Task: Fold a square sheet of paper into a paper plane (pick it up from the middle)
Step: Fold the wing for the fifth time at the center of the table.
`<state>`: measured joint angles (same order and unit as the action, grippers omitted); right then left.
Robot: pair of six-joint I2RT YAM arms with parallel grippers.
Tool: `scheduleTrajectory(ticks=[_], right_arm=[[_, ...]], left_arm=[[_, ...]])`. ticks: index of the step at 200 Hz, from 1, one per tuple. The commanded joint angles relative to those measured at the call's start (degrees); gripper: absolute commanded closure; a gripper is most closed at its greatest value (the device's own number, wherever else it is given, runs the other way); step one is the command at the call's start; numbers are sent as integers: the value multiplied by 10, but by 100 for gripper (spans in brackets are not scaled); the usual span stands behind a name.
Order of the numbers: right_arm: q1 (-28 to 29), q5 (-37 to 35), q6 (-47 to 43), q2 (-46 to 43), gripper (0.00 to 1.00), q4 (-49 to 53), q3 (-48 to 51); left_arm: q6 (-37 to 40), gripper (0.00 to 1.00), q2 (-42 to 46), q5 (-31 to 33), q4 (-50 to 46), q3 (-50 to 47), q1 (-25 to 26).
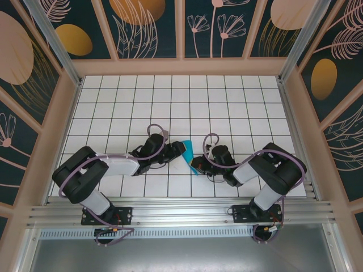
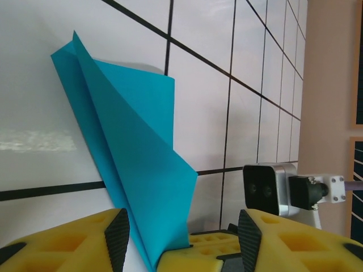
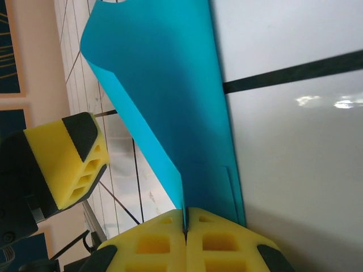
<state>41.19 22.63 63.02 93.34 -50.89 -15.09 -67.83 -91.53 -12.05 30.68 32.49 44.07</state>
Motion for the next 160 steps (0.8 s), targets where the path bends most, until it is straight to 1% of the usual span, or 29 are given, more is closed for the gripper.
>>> scheduleTrajectory(ticks=[1, 27, 64, 68, 95, 130, 147, 154, 160], right_arm=[[-7, 8, 21, 11, 100, -24, 6], [-8, 9, 24, 18, 100, -30, 9], [-10, 9, 21, 19, 100, -35, 14], [-11, 9, 20, 19, 100, -36, 15], [-11, 9, 11, 13, 100, -32, 16], [-12, 0, -10, -17, 92, 2, 13], [-11, -7, -21, -34, 86, 33, 8], [-11, -10, -25, -41, 82, 44, 8], [-11, -13, -27, -46, 81, 52, 8]], left_arm=[[-9, 44, -20, -23, 57, 17, 5], [-5, 43, -45, -44, 85, 29, 6], [-4, 43, -64, -39, 100, 38, 7], [-3, 43, -80, -40, 100, 41, 6], [3, 43, -105, -43, 105, 54, 7], [9, 43, -128, -49, 109, 66, 7], [9, 43, -131, -51, 111, 67, 7], [11, 43, -131, -51, 110, 68, 7], [12, 43, -131, -53, 111, 69, 7]])
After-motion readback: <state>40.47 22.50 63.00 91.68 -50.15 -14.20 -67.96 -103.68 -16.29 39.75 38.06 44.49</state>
